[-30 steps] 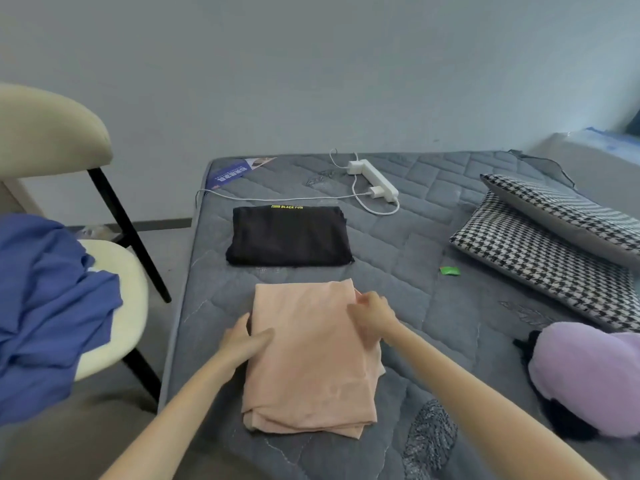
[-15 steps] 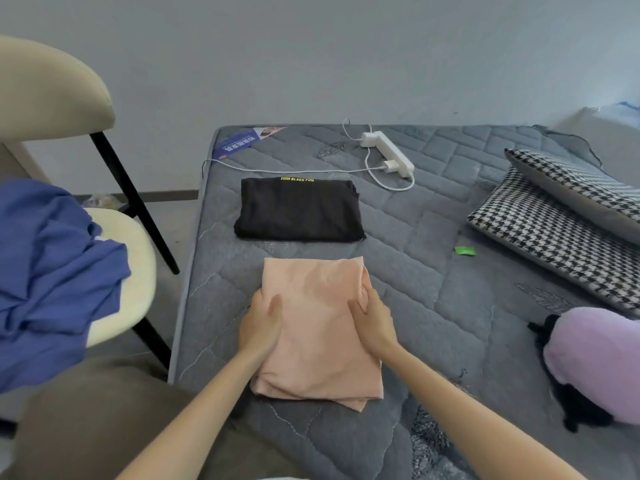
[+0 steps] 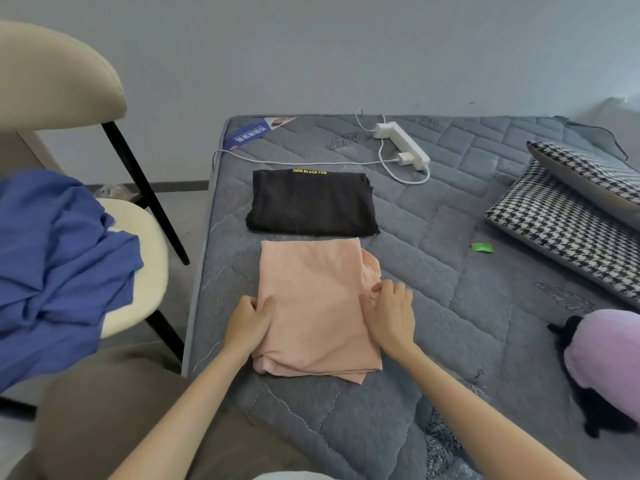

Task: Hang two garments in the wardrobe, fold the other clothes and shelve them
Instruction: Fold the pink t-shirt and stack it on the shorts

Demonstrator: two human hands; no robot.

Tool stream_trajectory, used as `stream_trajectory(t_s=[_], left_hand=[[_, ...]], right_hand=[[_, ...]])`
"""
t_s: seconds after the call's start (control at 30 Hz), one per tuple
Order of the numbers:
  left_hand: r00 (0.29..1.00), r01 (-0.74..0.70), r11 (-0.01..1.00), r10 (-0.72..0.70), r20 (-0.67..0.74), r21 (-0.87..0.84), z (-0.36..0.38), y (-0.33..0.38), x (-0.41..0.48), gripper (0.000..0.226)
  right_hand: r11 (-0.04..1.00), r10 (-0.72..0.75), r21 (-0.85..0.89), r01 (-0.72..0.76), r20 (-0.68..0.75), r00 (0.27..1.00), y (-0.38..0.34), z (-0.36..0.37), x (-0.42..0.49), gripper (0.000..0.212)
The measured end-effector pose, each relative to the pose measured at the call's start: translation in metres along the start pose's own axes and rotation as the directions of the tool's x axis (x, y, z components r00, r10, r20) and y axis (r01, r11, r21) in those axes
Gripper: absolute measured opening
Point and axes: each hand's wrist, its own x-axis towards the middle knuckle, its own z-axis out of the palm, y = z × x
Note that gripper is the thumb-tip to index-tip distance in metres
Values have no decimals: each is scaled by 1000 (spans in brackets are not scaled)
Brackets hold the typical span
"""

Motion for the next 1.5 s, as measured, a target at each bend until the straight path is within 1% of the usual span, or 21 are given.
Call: stream_trajectory(t_s=[0.07,0.13,0.17,0.3,0.43,0.53,0.63,0.7,0.77,0.83,0.9,1.0,1.03,1.07,1.1,1.17,1.23,1.3,1.33,1.4,1.5], left_hand=[[996,-20,999,16,-86,-50,6,2,-4,29],[978,-70,996,57,-200,-55,11,6,-7,29],[974,-76,996,65,-215,-44,13,9,-8,31],[984,-74,997,74,-160,6,14,10,-8,38],[991,-65,998,66,-119,16,11,12,-6,42],[994,-62,998,60,-89,-15,11,17,-6,36],[995,-67,995,61,-73,-75,9,24,-5,25],[995,-94,984,91,-30,-151,8,29,-5,21],[991,-124,953,135,21,-278,7,35,-5,20],[988,-112,909,146,56,-401,7,39,-6,23],[991,-44,888,97,94,-457,9,36,-9,28],[987,124,905,-71,143,-407,8,24,-11,35],[983,162,914,-115,146,-371,6,21,-10,36],[983,166,927,-128,131,-337,3,20,-8,36],[988,142,945,-116,105,-295,0,21,-5,37],[997,66,987,-61,39,-144,-5,23,1,49],[1000,17,999,-17,-1,-32,-6,26,9,67],[999,28,996,-25,30,-85,-3,30,16,75],[997,66,989,-59,53,-132,0,32,19,76],[989,141,972,-130,70,-190,6,33,24,76],[989,148,964,-144,38,-221,18,33,25,65]], right_hand=[[999,-6,48,3,57,998,2,1,-9,32],[999,-42,36,41,36,998,0,-1,-16,38],[998,-58,10,57,34,998,-2,-1,-18,40],[994,-41,-92,56,165,985,-13,2,-23,45],[997,-50,-54,63,216,975,-23,0,-22,35],[999,-32,39,22,275,961,-26,-3,-19,37],[964,30,242,-113,320,947,-28,-7,-16,31],[914,47,378,-148,263,964,-29,-11,-14,15],[863,35,496,-99,137,990,-30,-17,-12,14],[843,18,537,-34,36,999,-29,-26,-9,16],[868,14,495,-39,55,998,-23,-29,-7,14],[955,68,256,-149,300,951,-9,-21,-10,13],[974,88,164,-153,345,935,-5,-18,-12,14],[986,94,100,-135,333,938,-3,-15,-14,15],[993,84,61,-105,279,956,-2,-13,-15,19],[998,57,12,-60,180,982,-3,-12,-12,39],[993,106,26,-112,170,980,-5,-13,-6,61],[972,191,95,-216,221,956,-11,-13,2,74],[959,216,131,-252,244,946,-15,-11,5,77],[954,212,156,-256,254,944,-25,-4,9,75],[968,187,121,-221,243,952,-33,4,13,65]])
